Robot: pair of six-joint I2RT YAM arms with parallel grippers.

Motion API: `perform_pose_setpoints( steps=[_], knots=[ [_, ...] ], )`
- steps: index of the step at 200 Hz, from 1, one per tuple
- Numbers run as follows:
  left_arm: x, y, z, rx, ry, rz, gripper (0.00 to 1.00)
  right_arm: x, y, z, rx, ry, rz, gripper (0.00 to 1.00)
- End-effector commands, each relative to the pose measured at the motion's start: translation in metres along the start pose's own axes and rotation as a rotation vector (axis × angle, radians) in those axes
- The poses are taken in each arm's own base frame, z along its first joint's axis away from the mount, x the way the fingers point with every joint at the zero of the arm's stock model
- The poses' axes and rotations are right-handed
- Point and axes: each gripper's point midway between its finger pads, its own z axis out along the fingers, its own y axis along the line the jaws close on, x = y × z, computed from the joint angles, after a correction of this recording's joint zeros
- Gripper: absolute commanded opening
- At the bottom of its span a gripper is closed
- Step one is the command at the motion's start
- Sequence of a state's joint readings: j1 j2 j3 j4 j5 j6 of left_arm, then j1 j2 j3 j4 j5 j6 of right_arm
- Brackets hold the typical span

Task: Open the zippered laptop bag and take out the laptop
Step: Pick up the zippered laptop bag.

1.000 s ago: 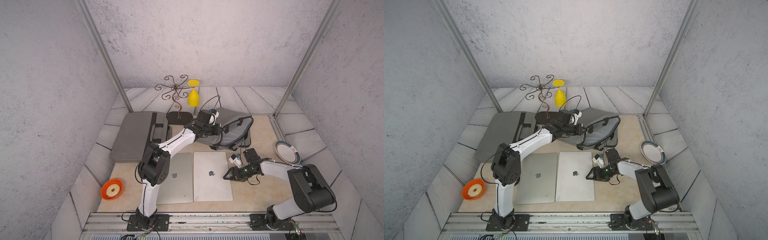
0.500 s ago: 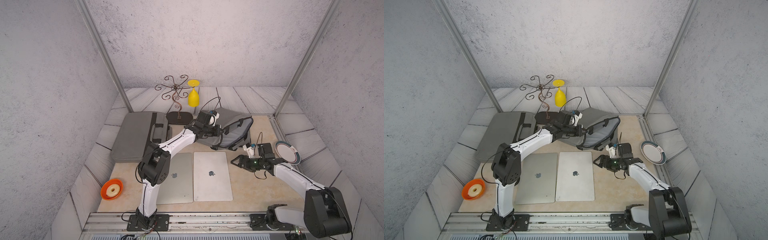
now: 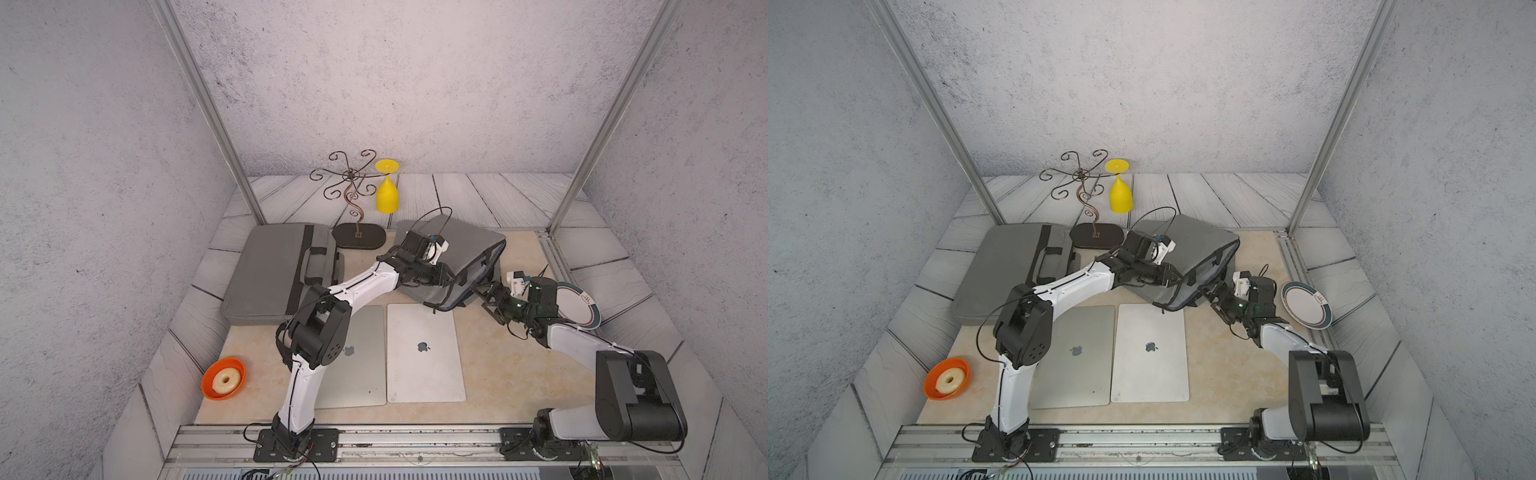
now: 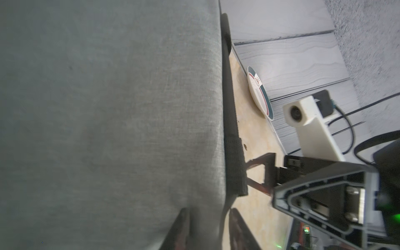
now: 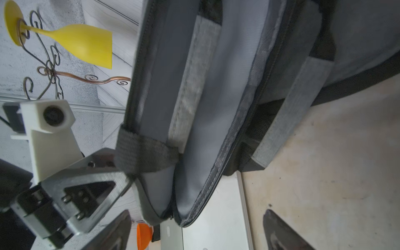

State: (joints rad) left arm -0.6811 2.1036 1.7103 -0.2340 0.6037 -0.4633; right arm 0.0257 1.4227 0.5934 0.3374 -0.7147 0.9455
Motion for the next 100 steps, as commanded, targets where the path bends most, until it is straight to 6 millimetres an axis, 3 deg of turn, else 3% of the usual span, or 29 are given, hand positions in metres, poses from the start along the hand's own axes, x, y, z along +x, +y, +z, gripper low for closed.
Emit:
perform_pose_setpoints(
  steps=[1, 23, 43, 100],
  knots=[
    [0.005, -0.012, -0.011, 0.035, 0.038, 0.068, 0.47, -0.012, 0.011, 0.008, -0.064, -0.020, 0.004, 0.94],
    [0.008, -0.015, -0.026, 0.040, 0.061, 0.113, 0.59, -0.011, 0.011, 0.015, -0.083, -0.011, 0.006, 0.99],
    [0.006, -0.008, -0.042, 0.011, 0.064, 0.147, 0.62, -0.004, 0.007, 0.022, -0.068, 0.006, 0.010, 0.99],
    [-0.013, 0.069, -0.083, -0.180, 0.023, 0.126, 0.62, 0.005, -0.027, 0.049, 0.060, 0.037, 0.035, 0.98]
  ],
)
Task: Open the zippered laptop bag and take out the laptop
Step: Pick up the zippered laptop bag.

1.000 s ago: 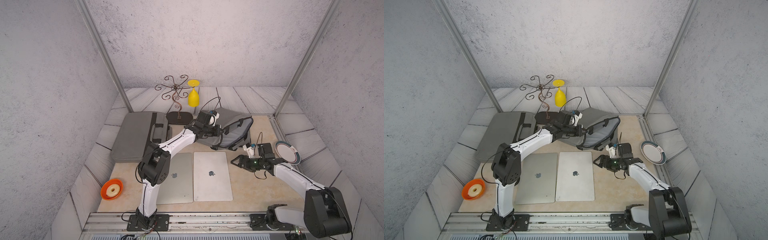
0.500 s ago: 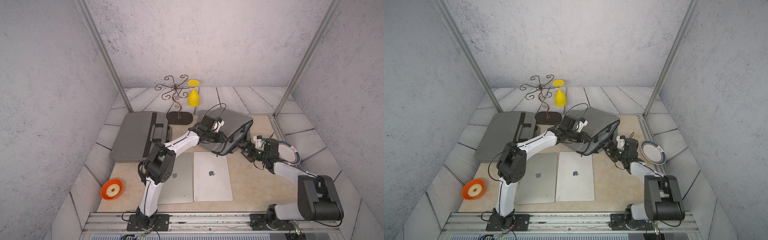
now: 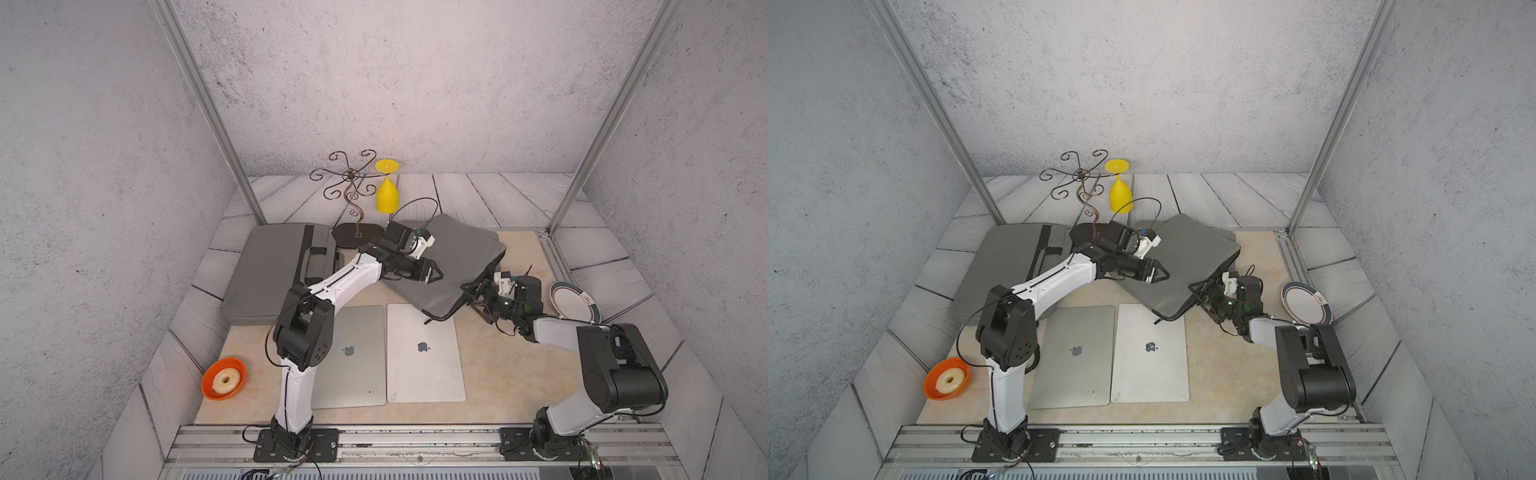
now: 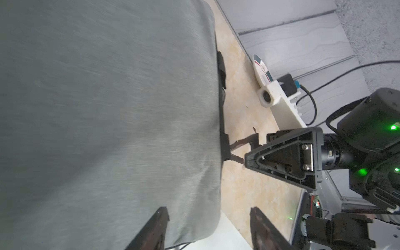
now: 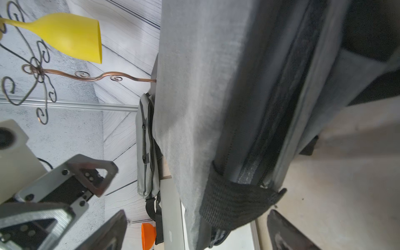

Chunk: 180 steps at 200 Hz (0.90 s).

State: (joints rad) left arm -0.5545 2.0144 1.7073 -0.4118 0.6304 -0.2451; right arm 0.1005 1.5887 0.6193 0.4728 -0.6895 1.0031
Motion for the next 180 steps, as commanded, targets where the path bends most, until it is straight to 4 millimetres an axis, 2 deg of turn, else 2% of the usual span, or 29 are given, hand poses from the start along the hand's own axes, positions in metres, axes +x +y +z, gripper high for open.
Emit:
perform_pose_setpoints(
  steps=[1, 28, 45, 62, 83, 111, 137, 180],
  knots=[
    [0.004, 0.036, -0.019, -0.112, 0.019, 0.031, 0.62, -0.007, -0.016, 0.013, 0.059, -0.011, 0.008, 0.98],
    [0.002, 0.087, -0.029, -0.207, 0.009, -0.031, 0.62, -0.005, -0.008, 0.034, 0.027, 0.020, 0.002, 0.95],
    [0.002, 0.117, -0.036, -0.282, 0.003, -0.067, 0.62, -0.007, -0.007, 0.044, 0.007, 0.021, 0.017, 0.89],
    [0.001, 0.145, -0.044, -0.356, -0.015, -0.107, 0.62, -0.007, -0.011, 0.052, 0.004, 0.030, 0.043, 0.81],
    [0.002, 0.172, -0.052, -0.417, -0.043, -0.146, 0.62, -0.006, -0.016, 0.059, -0.008, 0.034, 0.072, 0.65],
    [0.002, 0.193, -0.054, -0.445, -0.073, -0.190, 0.62, -0.006, -0.017, 0.058, -0.011, 0.031, 0.077, 0.43],
    [0.007, 0.208, -0.049, -0.453, -0.079, -0.241, 0.62, -0.005, -0.017, 0.055, 0.008, 0.034, 0.062, 0.31],
    [0.022, 0.215, -0.029, -0.400, -0.063, -0.310, 0.62, -0.007, -0.016, 0.047, 0.023, 0.028, 0.047, 0.15]
  ],
)
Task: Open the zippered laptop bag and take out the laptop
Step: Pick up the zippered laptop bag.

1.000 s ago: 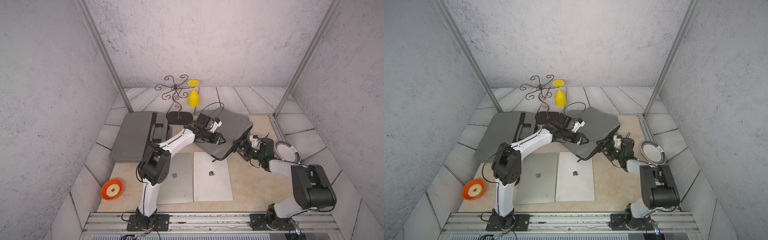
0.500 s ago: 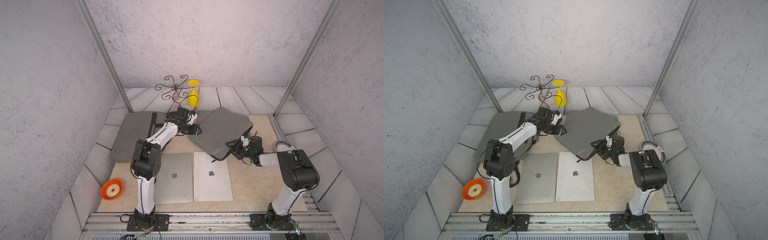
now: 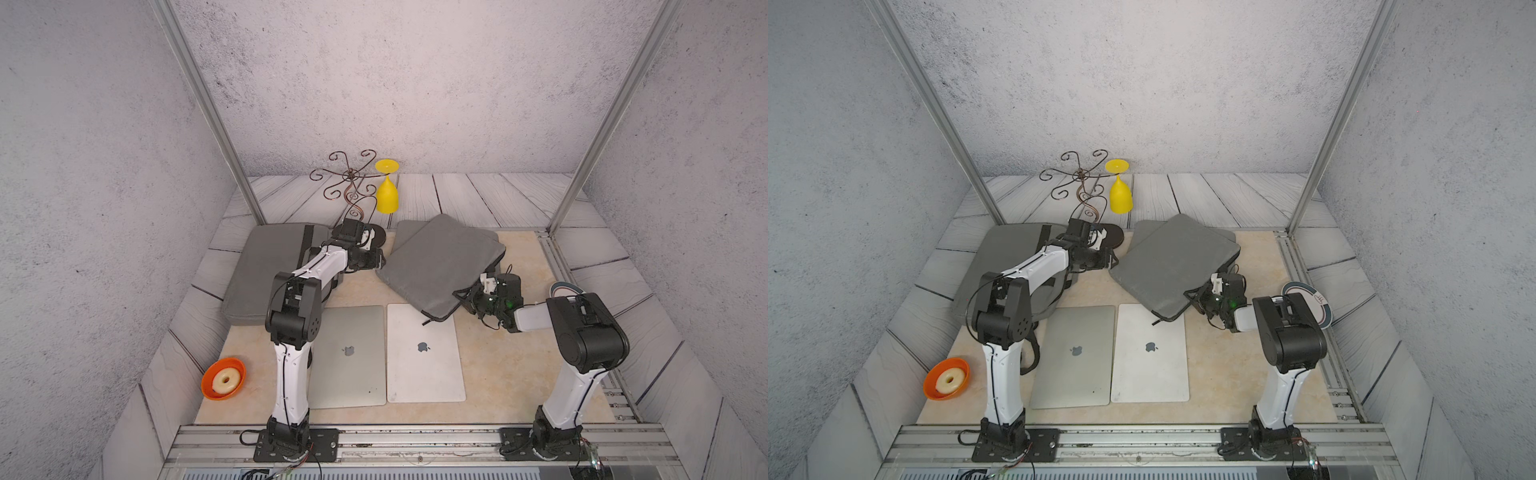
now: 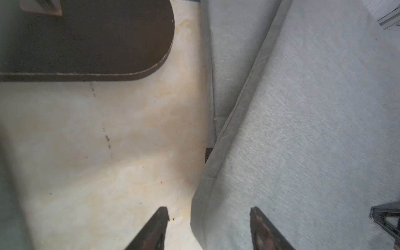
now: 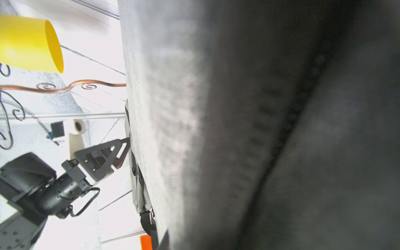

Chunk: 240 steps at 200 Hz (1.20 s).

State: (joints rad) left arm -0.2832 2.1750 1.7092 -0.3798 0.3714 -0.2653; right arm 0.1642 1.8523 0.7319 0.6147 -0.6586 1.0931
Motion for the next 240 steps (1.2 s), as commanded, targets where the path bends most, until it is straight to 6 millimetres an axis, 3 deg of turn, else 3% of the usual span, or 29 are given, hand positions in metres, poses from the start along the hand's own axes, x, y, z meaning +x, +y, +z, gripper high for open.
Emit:
perform_pose_setpoints(
  steps=[1, 37, 46, 68, 104, 137, 164, 201, 240],
  knots=[
    [0.011, 0.003, 0.013, 0.024, 0.023, -0.045, 0.62, -0.003, 0.004, -0.007, 0.011, -0.007, -0.022, 0.14],
    [0.020, -0.002, 0.020, 0.074, 0.056, -0.084, 0.58, -0.004, 0.005, -0.008, 0.006, 0.004, -0.036, 0.08],
    [0.023, -0.004, 0.022, 0.092, 0.064, -0.099, 0.50, -0.004, 0.006, -0.007, -0.002, 0.007, -0.037, 0.07],
    [0.023, -0.016, 0.014, 0.141, 0.074, -0.116, 0.19, -0.004, 0.010, -0.006, -0.019, 0.017, -0.045, 0.04],
    [0.018, -0.031, -0.017, 0.171, 0.043, -0.092, 0.00, -0.004, 0.029, -0.009, -0.066, 0.045, -0.092, 0.02],
    [0.021, -0.042, -0.048, 0.186, 0.011, -0.100, 0.00, 0.001, 0.054, -0.020, -0.115, 0.075, -0.169, 0.01],
    [0.038, -0.046, -0.072, 0.170, 0.001, -0.132, 0.00, 0.012, 0.071, -0.031, -0.150, 0.113, -0.217, 0.00],
    [0.086, -0.035, -0.101, 0.105, 0.023, -0.232, 0.00, 0.030, 0.087, -0.041, -0.191, 0.162, -0.236, 0.00],
    [0.137, -0.019, -0.133, 0.011, 0.038, -0.326, 0.00, 0.059, 0.094, -0.034, -0.207, 0.242, -0.243, 0.00]
  ],
)
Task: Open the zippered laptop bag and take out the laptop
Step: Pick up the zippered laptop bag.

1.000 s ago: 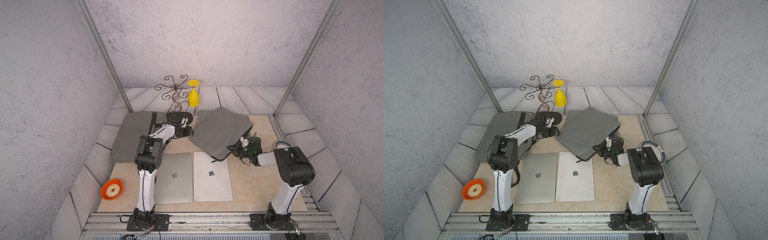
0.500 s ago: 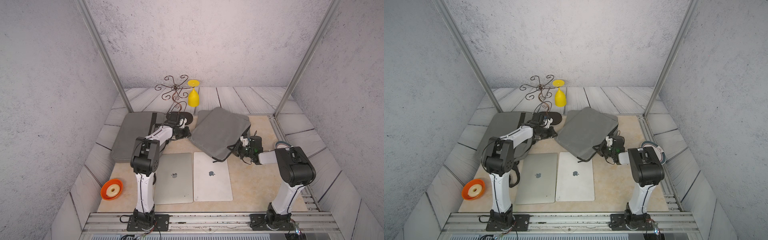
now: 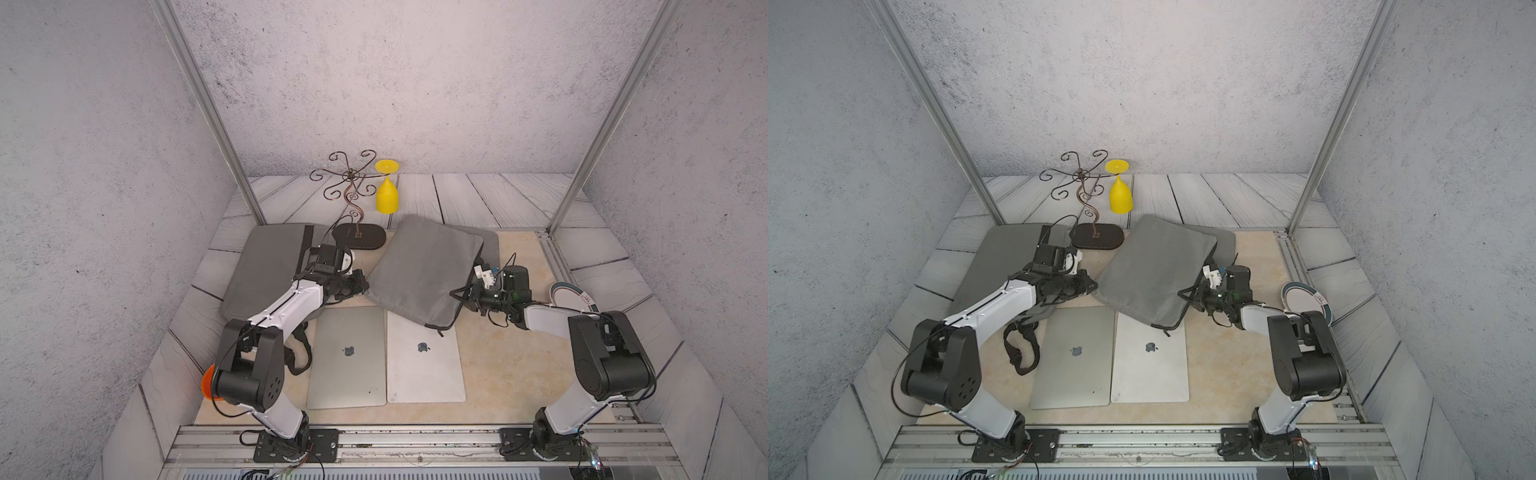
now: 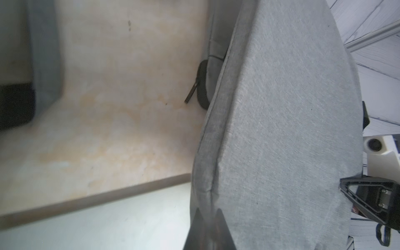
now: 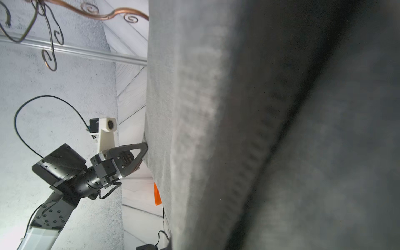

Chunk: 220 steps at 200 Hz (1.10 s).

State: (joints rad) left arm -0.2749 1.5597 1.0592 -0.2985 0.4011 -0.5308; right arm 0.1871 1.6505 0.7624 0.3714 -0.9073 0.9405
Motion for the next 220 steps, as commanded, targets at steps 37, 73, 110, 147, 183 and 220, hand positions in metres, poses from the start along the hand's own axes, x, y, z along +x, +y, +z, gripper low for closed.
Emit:
perform_pose_setpoints(
  steps=[37, 73, 110, 147, 183, 220],
  knots=[
    [0.065, 0.048, -0.058, -0.216, 0.017, -0.127, 0.00, 0.028, 0.041, 0.028, -0.075, 0.100, -0.128, 0.00],
    [0.085, 0.084, -0.097, -0.356, -0.097, -0.189, 0.00, 0.044, 0.057, 0.053, -0.103, 0.175, -0.171, 0.00],
    [0.083, 0.122, -0.124, -0.458, -0.192, -0.267, 0.00, 0.053, 0.079, 0.087, -0.151, 0.245, -0.210, 0.00],
    [0.044, 0.160, -0.147, -0.532, -0.309, -0.314, 0.00, 0.058, 0.099, 0.124, -0.191, 0.298, -0.240, 0.00],
    [0.015, 0.187, -0.163, -0.587, -0.376, -0.325, 0.00, 0.065, 0.113, 0.164, -0.212, 0.336, -0.281, 0.00],
    [-0.008, 0.219, -0.179, -0.635, -0.419, -0.366, 0.00, 0.070, 0.118, 0.202, -0.213, 0.361, -0.299, 0.01]
  ],
)
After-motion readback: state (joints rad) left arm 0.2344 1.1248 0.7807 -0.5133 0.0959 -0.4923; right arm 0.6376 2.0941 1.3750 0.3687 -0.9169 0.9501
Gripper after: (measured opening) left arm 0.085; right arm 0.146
